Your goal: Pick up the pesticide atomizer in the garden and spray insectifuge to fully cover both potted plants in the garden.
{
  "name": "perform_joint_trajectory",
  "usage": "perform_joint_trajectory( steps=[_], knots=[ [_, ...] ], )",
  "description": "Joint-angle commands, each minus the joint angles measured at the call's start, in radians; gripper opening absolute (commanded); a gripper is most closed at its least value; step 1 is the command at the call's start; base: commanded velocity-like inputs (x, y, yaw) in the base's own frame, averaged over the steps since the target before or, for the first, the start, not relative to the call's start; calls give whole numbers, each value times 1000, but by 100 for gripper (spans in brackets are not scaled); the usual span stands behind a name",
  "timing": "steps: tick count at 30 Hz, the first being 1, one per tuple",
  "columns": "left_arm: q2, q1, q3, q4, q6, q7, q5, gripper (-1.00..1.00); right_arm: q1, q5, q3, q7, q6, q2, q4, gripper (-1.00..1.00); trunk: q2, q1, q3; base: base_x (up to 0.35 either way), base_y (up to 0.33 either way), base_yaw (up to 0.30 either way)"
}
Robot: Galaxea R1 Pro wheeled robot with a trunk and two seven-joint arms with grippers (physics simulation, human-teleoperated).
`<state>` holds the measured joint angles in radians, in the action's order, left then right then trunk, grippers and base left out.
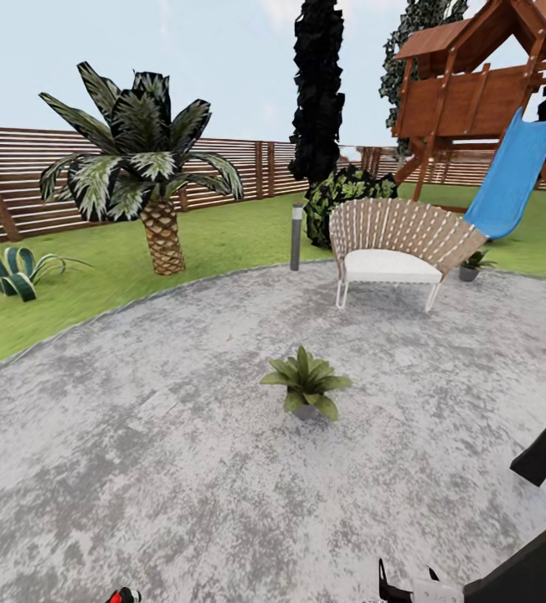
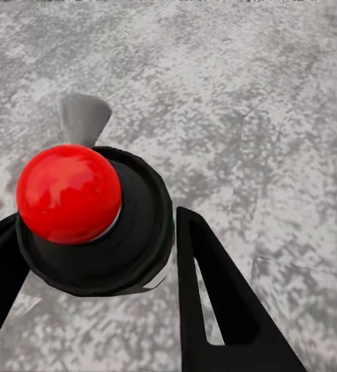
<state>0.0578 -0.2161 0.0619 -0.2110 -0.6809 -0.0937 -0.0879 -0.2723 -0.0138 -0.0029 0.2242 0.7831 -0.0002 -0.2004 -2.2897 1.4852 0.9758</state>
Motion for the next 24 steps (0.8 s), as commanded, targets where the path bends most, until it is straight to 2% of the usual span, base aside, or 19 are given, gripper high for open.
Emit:
perform_joint_trajectory(
  steps=[1,6,13,24],
  knots=[
    [1,0,7,1,-3,-1,-9,-100,-1,-2,0,2,2,0,1,100,0,0,1,6,0,-265],
    [1,0,7,2,-3,2,-9,-100,-1,-3,1,1,2,2,1,100,0,0,1,133,75,-265],
    [1,0,7,3,-3,7,-10,-100,-1,-3,1,2,2,2,1,100,0,0,1,204,226,-252],
    [-1,0,7,5,-3,8,-10,-100,-1,-5,3,-2,1,1,-1,100,0,0,1,20,35,-26]
  ],
)
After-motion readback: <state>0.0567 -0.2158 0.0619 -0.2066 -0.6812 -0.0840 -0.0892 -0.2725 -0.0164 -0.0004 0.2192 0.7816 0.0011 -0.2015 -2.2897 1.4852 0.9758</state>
